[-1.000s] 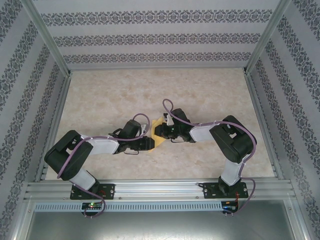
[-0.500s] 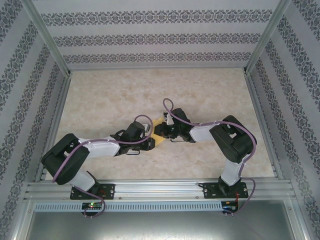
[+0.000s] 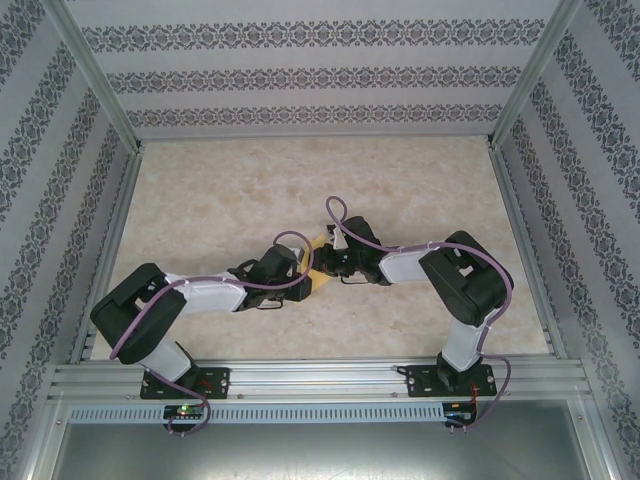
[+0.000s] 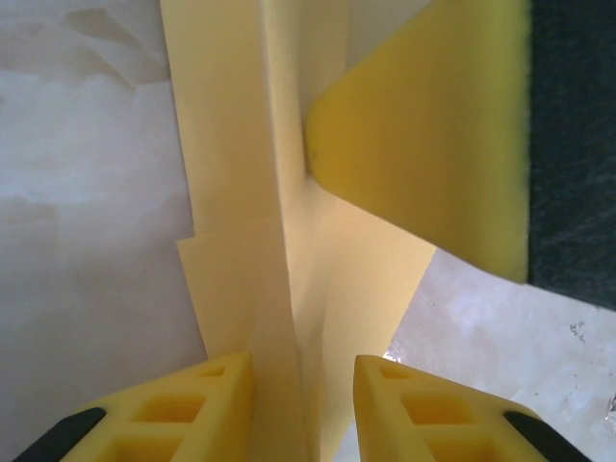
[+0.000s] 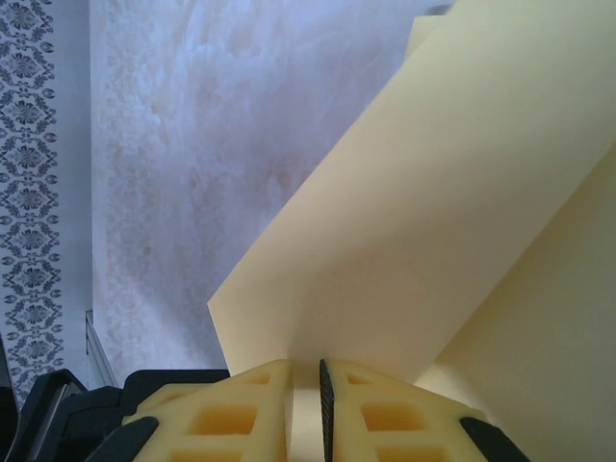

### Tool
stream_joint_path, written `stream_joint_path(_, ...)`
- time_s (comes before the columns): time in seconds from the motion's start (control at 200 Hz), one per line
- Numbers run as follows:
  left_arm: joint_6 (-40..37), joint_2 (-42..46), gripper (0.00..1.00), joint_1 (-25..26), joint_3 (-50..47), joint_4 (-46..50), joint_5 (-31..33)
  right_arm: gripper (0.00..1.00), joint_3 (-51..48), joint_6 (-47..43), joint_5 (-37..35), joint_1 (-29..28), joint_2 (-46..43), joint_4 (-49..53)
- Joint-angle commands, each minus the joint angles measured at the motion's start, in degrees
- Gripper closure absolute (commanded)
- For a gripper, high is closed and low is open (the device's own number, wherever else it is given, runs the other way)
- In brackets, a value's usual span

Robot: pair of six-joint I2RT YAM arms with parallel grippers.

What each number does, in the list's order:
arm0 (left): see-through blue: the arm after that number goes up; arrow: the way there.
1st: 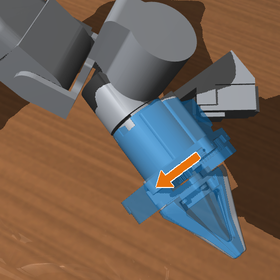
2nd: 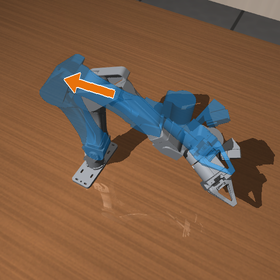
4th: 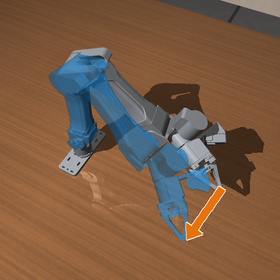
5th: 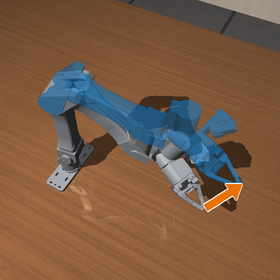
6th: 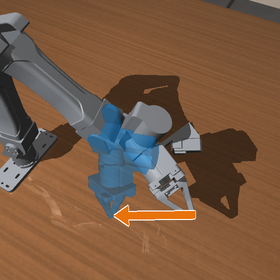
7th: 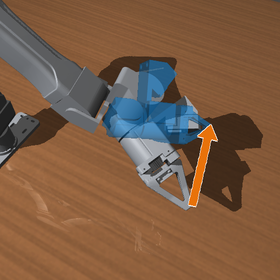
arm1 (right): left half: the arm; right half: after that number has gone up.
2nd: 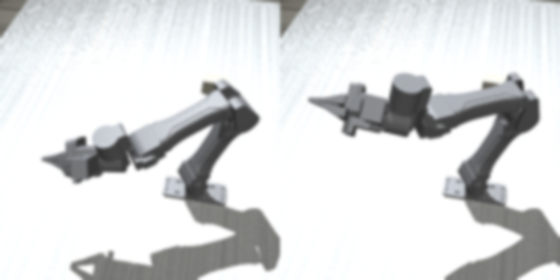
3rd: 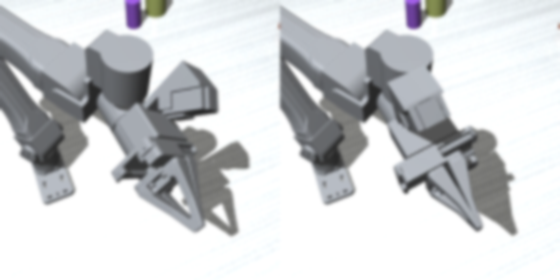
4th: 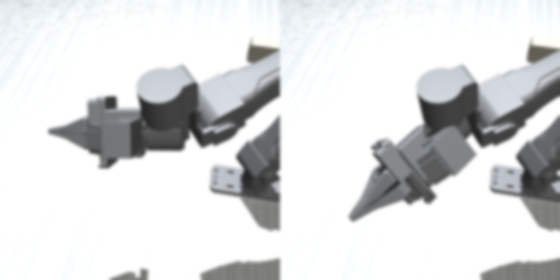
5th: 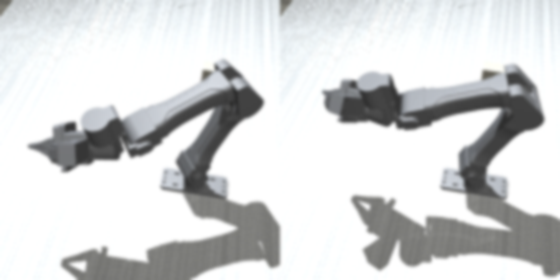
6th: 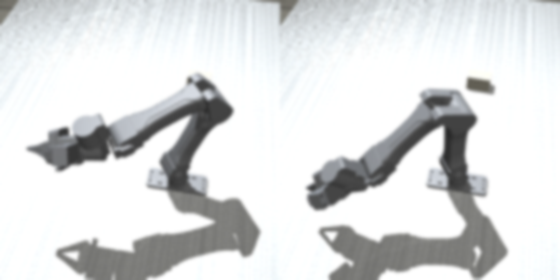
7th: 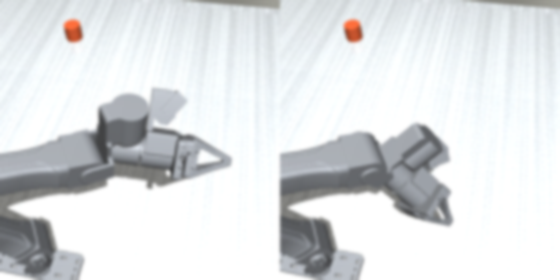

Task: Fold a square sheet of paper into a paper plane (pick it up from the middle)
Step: Fourth fold the wing at the center of the table.

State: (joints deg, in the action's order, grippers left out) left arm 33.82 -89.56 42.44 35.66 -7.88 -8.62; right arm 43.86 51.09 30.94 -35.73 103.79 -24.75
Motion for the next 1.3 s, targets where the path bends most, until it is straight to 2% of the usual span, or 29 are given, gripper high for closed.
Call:
stream_joint_path(0.0,-1.7,-1.0,0.67,1.1,1.2,0.9,2.1,0.83,-0.5,0.2,0.4,0.3,-0.3,-1.4)
stream_joint_path(0.125,-1.7,-0.8,0.72,1.5,1.1,1.2,2.9,0.83,-0.5,0.2,0.3,0.4,-0.2,-1.3)
stream_joint_path(0.345,-2.0,-0.2,0.87,1.6,1.0,1.8,3.5,0.82,-0.6,0.2,0.1,0.3,-0.3,-1.2)
stream_joint_path(0.545,-2.4,1.2,0.95,1.6,0.5,1.4,0.7,0.82,-1.6,0.0,0.0,0.5,-1.9,-0.8)
stream_joint_path(0.824,1.0,-1.6,0.96,-0.9,-0.9,-5.7,-12.0,0.8,-6.4,0.0,-2.1,1.0,-8.5,0.7)
stream_joint_path(0.979,4.1,-1.2,0.97,-2.7,-3.5,-8.9,-13.4,0.8,-11.1,0.5,-4.3,0.8,-13.4,0.8)
stream_joint_path(1.159,6.1,-4.0,0.97,-3.8,-4.2,-11.7,-18.2,0.8,-9.5,-1.4,-3.7,-0.4,-15.6,4.4)
stream_joint_path(1.299,7.4,-4.6,0.97,-5.0,-4.8,-12.3,-19.4,0.8,-8.6,-1.4,-3.7,-0.6,-14.4,4.5)
